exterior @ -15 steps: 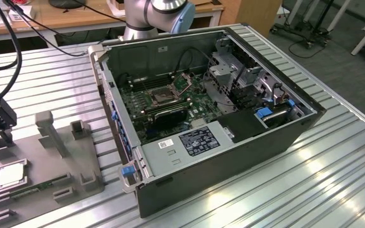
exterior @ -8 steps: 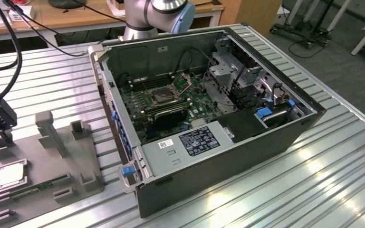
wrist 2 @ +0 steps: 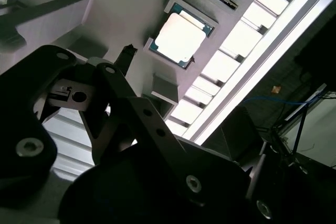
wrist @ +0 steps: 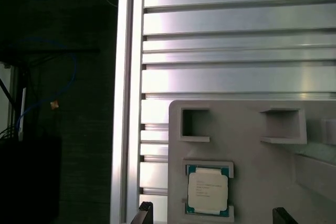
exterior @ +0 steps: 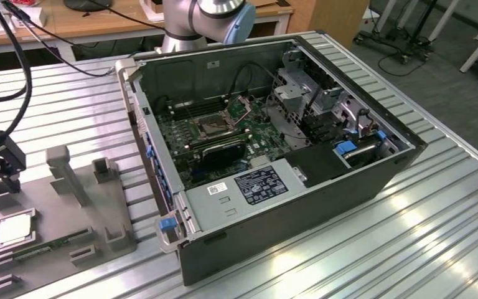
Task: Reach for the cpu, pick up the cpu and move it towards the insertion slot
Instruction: 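Reach for the cpu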
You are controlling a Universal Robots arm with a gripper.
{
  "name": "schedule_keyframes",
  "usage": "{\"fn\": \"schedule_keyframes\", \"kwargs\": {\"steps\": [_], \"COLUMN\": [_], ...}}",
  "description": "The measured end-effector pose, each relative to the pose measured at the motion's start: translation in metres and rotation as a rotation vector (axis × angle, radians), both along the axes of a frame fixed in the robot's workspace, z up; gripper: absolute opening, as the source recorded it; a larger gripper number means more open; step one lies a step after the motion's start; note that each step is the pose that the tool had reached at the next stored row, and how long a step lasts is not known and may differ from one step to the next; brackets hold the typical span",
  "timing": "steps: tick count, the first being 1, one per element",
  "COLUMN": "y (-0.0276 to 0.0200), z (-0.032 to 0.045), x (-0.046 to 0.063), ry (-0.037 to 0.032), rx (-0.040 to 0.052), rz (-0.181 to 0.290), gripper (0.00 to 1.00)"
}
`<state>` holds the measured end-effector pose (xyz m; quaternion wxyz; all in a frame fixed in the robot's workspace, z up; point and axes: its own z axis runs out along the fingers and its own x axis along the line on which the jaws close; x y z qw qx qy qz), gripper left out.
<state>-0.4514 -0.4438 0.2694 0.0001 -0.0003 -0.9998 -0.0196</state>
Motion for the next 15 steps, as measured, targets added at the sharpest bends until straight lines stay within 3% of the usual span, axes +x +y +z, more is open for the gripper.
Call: {"fn": "schedule_keyframes", "kwargs": {"steps": [6,15], "y": [-0.001,-0.0011], "z": [-0.0099,-0.016], "x": [0.0,0.0], "ry": [-0.0001,0.0], "rx": [0.0,0.0], "rz": [-0.006,-0.008], "gripper": [0.93,0.93]}}
